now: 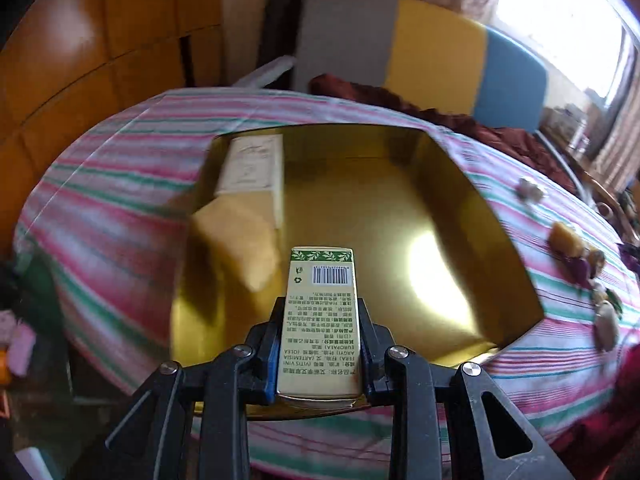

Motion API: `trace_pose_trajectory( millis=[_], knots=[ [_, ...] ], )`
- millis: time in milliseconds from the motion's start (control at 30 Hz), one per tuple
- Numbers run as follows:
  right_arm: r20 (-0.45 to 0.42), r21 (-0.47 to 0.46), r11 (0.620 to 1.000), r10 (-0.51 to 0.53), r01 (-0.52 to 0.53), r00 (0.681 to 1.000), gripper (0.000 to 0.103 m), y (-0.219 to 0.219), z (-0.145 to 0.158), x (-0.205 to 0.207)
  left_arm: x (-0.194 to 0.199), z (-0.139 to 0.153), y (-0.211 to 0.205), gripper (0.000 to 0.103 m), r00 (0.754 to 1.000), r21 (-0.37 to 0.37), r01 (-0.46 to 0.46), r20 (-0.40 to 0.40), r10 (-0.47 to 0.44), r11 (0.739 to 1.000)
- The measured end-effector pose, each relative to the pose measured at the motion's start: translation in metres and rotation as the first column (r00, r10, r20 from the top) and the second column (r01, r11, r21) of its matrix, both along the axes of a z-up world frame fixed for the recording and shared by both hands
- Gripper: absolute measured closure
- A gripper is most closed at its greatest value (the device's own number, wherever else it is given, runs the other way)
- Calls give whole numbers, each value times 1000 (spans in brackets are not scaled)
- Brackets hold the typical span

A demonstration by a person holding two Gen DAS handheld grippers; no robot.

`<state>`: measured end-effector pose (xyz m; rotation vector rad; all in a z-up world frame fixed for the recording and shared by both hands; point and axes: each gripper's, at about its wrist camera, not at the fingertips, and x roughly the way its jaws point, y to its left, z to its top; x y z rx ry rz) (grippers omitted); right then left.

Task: Organize objects
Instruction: 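Place the carton in the tray with left gripper while right gripper drops the packet there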

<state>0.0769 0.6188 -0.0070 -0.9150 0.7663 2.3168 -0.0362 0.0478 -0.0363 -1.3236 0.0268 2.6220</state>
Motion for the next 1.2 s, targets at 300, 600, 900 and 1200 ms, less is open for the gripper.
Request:
trace_pose_trajectory(
  millis=[300, 600, 900, 1200],
  knots=[
    [0, 42, 999, 32, -32, 999, 59, -8, 5, -3, -6, -10, -15, 56, 998, -84, -62, -20, 61, 994],
    [3, 90, 991, 98, -98, 995, 59, -30, 13, -8, 1, -1, -25, 41, 988, -142, -116, -121, 99, 983],
    [15, 133, 939, 317, -316, 948, 59, -110, 31, -38, 6, 4, -39, 41, 980, -84, -157, -134, 145, 984],
    [-21, 77, 767, 640, -637, 768, 59, -252, 36, -79, 12, 15, -60, 39, 965, -9, -219, -150, 215, 976]
  ],
)
